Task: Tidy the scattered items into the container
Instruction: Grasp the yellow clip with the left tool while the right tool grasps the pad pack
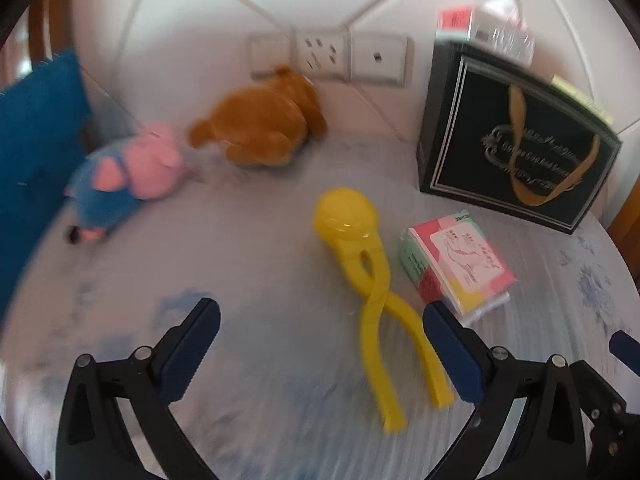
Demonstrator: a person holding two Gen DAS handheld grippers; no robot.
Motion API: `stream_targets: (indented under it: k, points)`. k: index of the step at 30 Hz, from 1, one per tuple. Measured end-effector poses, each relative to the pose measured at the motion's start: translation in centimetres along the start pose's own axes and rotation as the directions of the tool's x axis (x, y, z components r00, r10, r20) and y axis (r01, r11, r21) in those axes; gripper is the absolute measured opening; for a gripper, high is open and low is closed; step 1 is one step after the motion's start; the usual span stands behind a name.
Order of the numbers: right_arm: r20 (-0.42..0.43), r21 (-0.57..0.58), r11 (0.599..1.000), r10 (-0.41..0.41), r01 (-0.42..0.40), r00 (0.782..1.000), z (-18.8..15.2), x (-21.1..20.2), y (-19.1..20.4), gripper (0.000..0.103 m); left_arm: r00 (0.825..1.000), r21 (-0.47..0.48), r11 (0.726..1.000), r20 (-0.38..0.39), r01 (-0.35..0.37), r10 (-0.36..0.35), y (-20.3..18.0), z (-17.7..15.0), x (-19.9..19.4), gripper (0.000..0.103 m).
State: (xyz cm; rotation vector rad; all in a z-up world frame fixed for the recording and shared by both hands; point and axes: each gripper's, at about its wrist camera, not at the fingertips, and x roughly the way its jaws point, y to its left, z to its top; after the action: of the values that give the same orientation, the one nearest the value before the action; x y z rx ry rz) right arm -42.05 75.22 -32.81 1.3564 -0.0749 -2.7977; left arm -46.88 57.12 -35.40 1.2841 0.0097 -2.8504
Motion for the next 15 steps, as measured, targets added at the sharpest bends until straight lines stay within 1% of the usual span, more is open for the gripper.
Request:
stream_targets:
  k: [2, 4, 5, 6, 7, 8, 9, 10, 13, 15]
  points:
    - [0.005, -0.003, 1.0, -0.006, 0.006, 1.0, 0.6, 1.1, -0.3, 0.083, 1.0, 0.021, 1.0, -0.008, -0.01, 0.01, -0.8, 0.4, 2.3, 0.103]
    - [0.009, -0.014, 1.0, -0.015, 0.015, 1.0, 1.1, 1.9, -0.4, 0.083, 1.0, 0.015, 1.0, -0.014, -0.017, 0.017, -1.1, 0.7, 4.1, 0.103]
    - [0.01, -0.024, 1.0, -0.019, 0.02, 1.0, 1.3, 2.3, -0.4, 0.083, 1.0, 0.014, 1.0, -0.019, -0.023, 0.023, -1.1, 0.9, 4.9, 0.099]
    - [0.008, -0.033, 0.999, -0.022, 0.022, 1.0, 1.6, 2.8, -0.3, 0.083, 0.999, 0.014, 0.999, -0.026, -0.035, 0.036, -1.0, 1.0, 5.6, 0.092]
    - [0.005, -0.038, 0.999, -0.019, 0.019, 1.0, 1.8, 3.3, -0.2, 0.083, 0.999, 0.008, 0.999, -0.034, -0.042, 0.042, -0.6, 1.1, 6.2, 0.09]
    - [0.002, -0.042, 0.999, -0.006, 0.006, 1.0, 2.2, 3.9, 0.1, 0.083, 0.998, -0.003, 0.999, -0.043, -0.034, 0.034, -0.3, 1.1, 6.5, 0.086]
    - [0.002, -0.043, 0.999, 0.003, -0.003, 1.0, 2.5, 4.5, 0.4, 0.083, 0.998, -0.012, 1.0, -0.051, -0.024, 0.023, 0.0, 1.1, 6.7, 0.084]
    - [0.003, -0.042, 0.999, 0.009, -0.009, 1.0, 2.7, 5.0, 0.8, 0.083, 0.998, -0.014, 1.0, -0.052, -0.02, 0.019, 0.3, 1.1, 6.7, 0.084]
    - [-0.008, -0.049, 0.998, 0.043, -0.044, 0.999, 3.6, 6.9, 2.4, 0.083, 0.998, 0.018, 0.999, -0.04, -0.043, 0.043, 0.6, 1.2, 6.6, 0.084]
    - [-0.011, -0.061, 0.996, 0.063, -0.064, 0.998, 4.0, 7.9, 3.4, 0.087, 0.998, 0.028, 0.999, -0.043, -0.04, 0.041, 0.6, 1.3, 6.8, 0.084]
